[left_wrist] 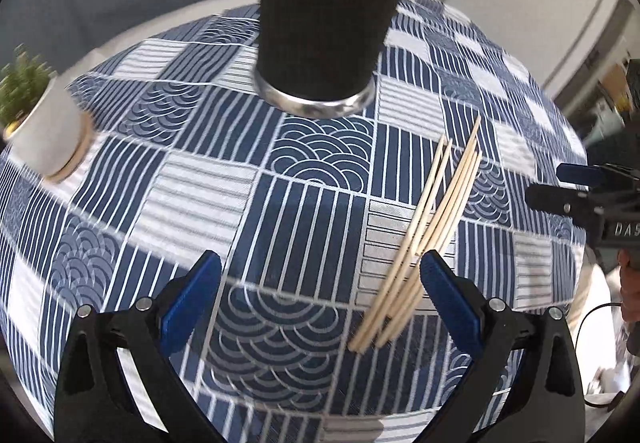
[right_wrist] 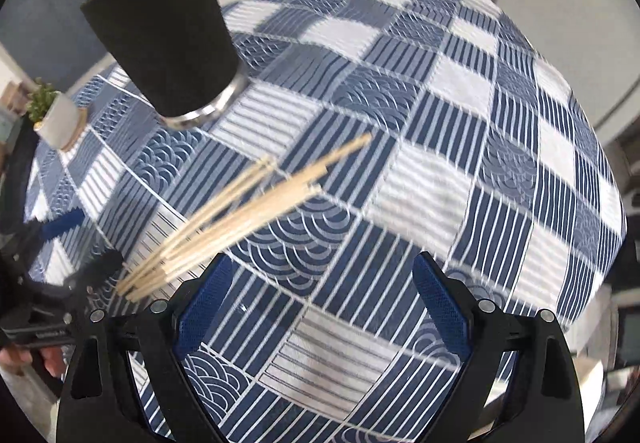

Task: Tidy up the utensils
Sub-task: 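Raise the left tool and move it back toward the loose wooden sticks, then lower the open left gripper over the pile of wooden sticks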

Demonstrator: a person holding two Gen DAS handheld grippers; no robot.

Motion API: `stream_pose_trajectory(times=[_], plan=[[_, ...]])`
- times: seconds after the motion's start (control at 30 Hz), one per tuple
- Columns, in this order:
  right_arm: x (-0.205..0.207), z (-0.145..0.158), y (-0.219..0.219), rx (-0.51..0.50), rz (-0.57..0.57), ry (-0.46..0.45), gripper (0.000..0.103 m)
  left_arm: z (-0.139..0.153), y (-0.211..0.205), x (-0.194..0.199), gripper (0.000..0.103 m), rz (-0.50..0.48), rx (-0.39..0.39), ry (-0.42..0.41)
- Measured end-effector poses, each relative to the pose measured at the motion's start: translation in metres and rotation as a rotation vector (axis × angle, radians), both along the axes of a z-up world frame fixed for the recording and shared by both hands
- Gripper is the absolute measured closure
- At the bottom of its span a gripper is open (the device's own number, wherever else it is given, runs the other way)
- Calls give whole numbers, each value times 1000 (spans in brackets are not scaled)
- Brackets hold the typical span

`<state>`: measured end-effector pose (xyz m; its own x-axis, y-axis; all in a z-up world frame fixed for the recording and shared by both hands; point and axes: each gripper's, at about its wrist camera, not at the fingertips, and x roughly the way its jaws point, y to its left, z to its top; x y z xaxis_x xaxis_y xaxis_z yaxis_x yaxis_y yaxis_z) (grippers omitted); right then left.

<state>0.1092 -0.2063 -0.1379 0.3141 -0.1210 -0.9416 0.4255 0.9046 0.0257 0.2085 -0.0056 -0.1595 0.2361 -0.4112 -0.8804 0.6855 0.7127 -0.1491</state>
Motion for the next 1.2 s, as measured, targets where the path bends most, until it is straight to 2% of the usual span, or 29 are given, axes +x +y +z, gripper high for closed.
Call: stream_pose_trajectory(times=[0.2, 0.43, 0.57, 0.87, 0.93, 1.2], plan=[[-8, -25, -3, 55, -116, 26, 16, -12, -22, 8, 6, -152, 59, -16], [-1, -41, 0, 124, -213, -15, 16, -22, -38, 13, 6, -270, 105, -39], [7, -42, 8, 106, -243, -41, 16, -23, -47, 10, 5, -335, 109, -43], [16, -45, 14, 48, -296, -42, 13, -27, -56, 16, 4, -387, 126, -61], [18, -45, 15, 35, -304, -33, 12, -28, -59, 12, 4, -404, 148, -93], [15, -49, 17, 15, -384, -25, 7, -30, -60, 20, 4, -382, 140, -86]])
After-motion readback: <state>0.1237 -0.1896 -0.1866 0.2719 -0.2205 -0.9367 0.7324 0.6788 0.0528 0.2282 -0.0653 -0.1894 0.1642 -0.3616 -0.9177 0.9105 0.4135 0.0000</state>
